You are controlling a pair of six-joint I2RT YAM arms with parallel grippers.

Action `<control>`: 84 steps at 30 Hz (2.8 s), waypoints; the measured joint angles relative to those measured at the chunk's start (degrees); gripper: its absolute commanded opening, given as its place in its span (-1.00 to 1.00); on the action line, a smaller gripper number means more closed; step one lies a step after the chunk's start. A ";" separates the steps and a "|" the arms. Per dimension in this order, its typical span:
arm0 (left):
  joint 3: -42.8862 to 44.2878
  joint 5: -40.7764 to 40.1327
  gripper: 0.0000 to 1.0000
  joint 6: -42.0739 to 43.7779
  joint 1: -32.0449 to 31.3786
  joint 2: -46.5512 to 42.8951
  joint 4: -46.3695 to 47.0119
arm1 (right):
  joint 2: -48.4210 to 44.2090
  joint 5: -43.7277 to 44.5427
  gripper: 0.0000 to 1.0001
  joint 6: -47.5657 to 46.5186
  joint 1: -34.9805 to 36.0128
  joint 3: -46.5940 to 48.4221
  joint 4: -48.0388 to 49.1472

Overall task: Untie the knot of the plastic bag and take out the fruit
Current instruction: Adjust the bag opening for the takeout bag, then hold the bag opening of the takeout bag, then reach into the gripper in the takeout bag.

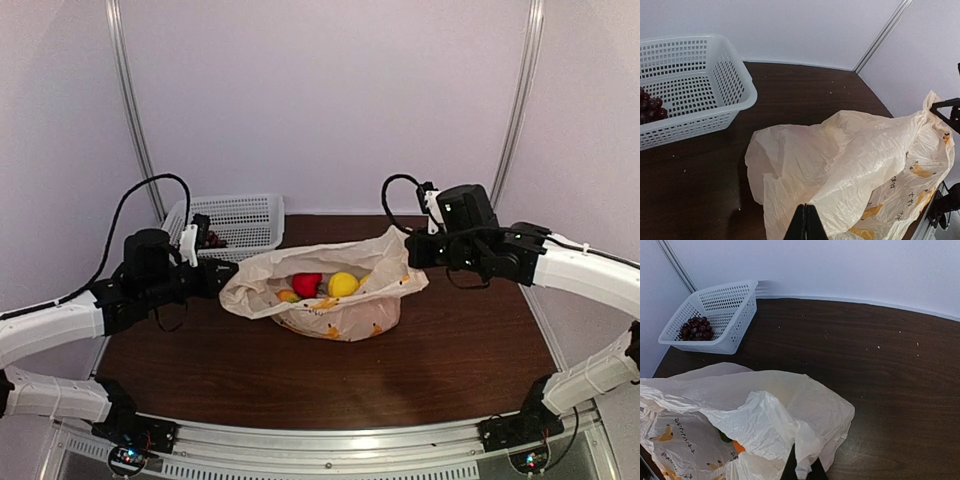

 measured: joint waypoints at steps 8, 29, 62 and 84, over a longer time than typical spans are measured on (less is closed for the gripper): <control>-3.85 3.37 -1.00 -3.26 -0.02 -3.56 4.55 | -2.54 -3.54 -1.00 6.51 2.32 -10.38 -5.35; -5.33 7.93 -1.00 -4.39 -0.92 -3.58 8.41 | -6.23 1.01 0.15 0.46 17.97 3.15 -1.70; -4.70 5.25 -1.00 -5.73 -0.92 -2.05 7.82 | 23.15 -4.22 0.58 12.81 21.66 -7.15 4.11; -4.70 5.40 -1.00 -5.46 -0.92 -2.89 7.87 | 29.62 5.14 0.76 4.61 18.43 11.23 3.39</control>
